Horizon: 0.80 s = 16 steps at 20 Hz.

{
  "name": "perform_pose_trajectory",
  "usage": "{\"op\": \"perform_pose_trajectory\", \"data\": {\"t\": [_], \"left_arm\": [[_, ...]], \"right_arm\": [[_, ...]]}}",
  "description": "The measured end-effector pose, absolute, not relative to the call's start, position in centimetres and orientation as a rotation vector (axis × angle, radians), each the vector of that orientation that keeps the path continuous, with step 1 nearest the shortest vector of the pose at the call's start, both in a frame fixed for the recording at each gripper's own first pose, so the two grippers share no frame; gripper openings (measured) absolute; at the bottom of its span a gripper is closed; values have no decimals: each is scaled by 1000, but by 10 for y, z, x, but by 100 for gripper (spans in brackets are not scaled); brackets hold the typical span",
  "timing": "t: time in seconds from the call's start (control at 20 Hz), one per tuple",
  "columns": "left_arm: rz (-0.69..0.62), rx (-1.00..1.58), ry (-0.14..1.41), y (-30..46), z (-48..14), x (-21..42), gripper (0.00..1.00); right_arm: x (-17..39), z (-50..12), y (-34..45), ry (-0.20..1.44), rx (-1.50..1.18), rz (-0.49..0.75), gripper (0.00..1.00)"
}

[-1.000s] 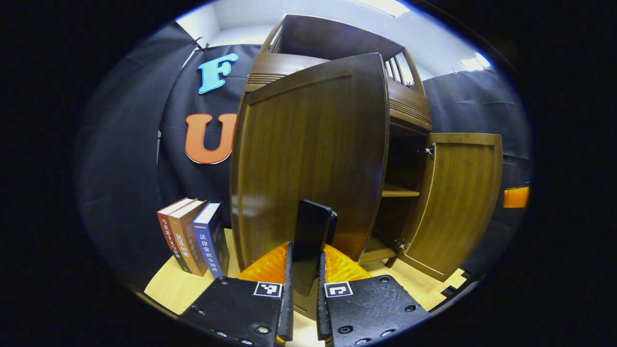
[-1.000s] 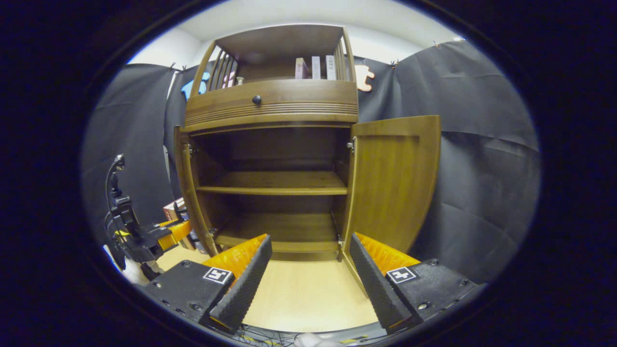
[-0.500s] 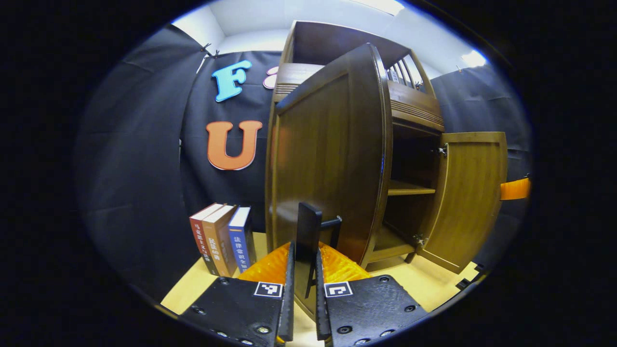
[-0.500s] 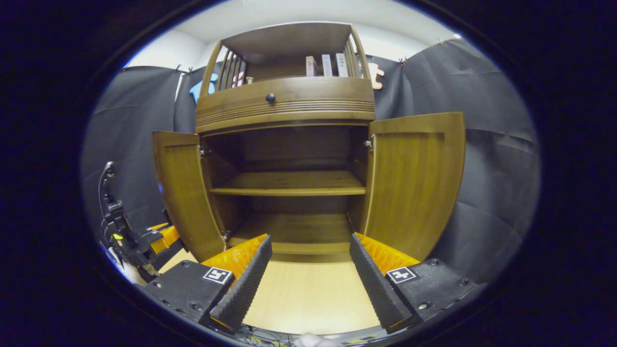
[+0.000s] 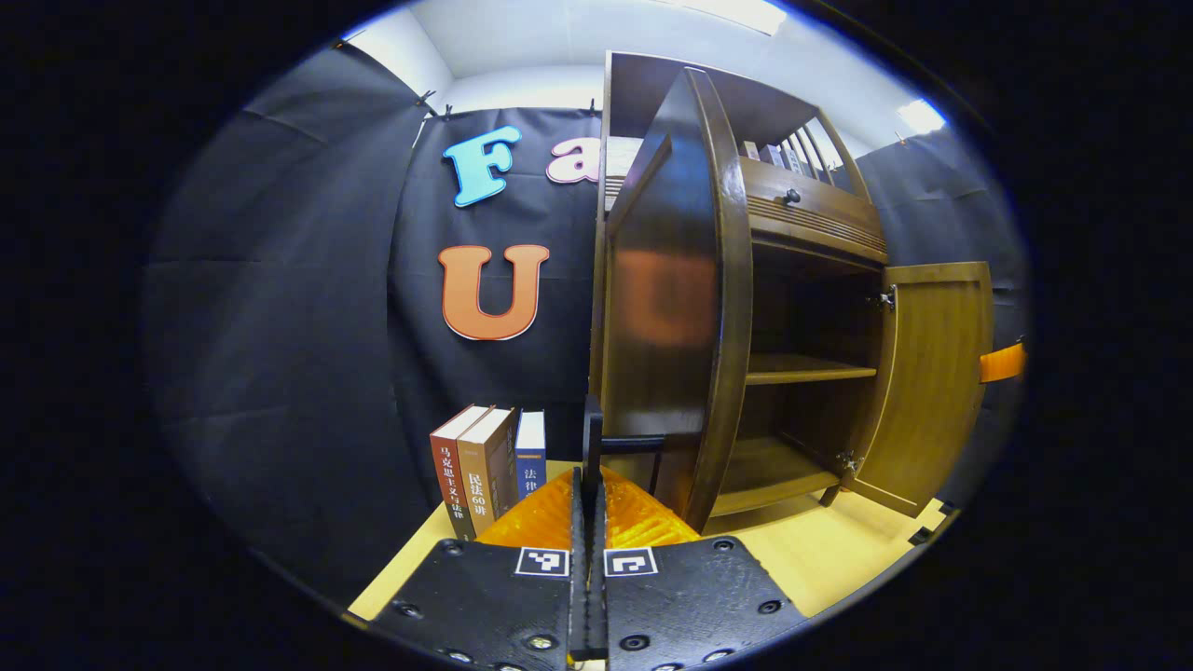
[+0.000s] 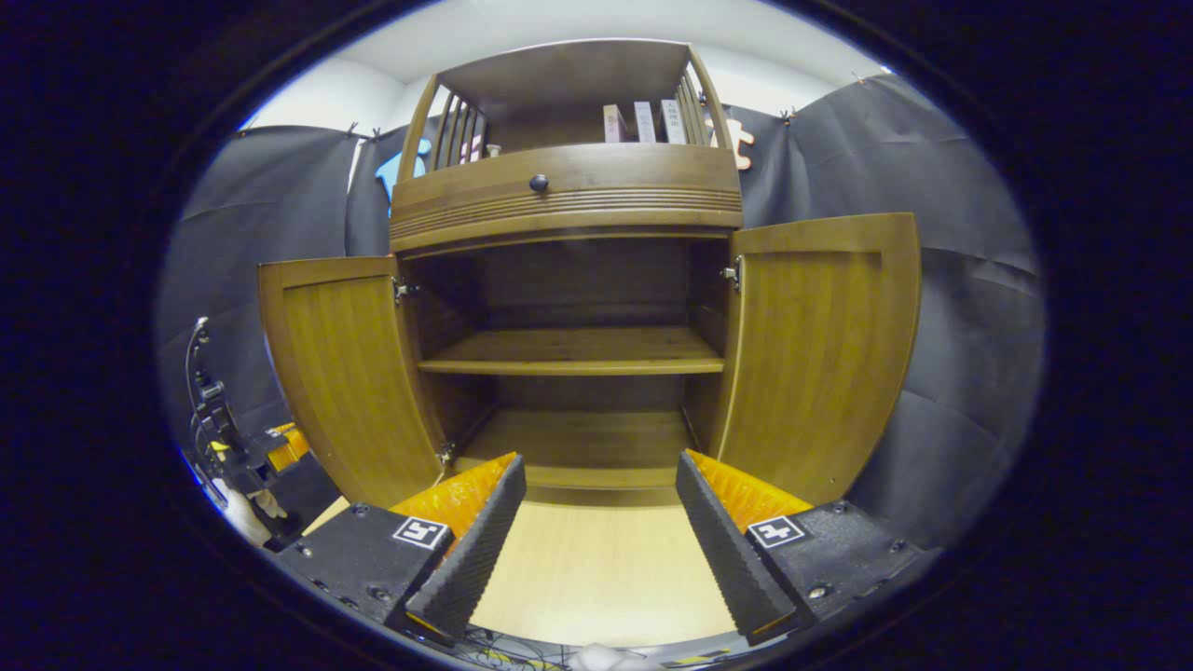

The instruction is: Open the right door of the double-door shoe cabinet with the right hand, and open the left door with the left hand.

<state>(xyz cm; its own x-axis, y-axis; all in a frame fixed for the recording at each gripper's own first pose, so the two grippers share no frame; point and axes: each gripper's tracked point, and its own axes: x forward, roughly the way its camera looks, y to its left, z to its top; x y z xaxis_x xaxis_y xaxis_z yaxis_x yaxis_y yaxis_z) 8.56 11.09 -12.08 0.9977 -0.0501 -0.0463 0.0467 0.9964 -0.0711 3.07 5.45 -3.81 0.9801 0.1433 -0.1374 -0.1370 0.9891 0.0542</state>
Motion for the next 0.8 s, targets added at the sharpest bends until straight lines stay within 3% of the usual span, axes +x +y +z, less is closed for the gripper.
{"op": "perform_pose_trajectory", "data": {"t": [0.65,0.7,0.75,0.8], "left_arm": [[-257,0,66,154,-125,92,0],[-275,-5,68,153,-126,93,1],[-286,-7,80,153,-129,92,10],[-293,-2,83,156,-129,88,3]], "right_arm": [[31,-39,57,157,27,154,100],[30,-40,56,161,27,155,100],[30,-40,57,162,26,159,100],[29,-40,59,162,26,168,100]]}}
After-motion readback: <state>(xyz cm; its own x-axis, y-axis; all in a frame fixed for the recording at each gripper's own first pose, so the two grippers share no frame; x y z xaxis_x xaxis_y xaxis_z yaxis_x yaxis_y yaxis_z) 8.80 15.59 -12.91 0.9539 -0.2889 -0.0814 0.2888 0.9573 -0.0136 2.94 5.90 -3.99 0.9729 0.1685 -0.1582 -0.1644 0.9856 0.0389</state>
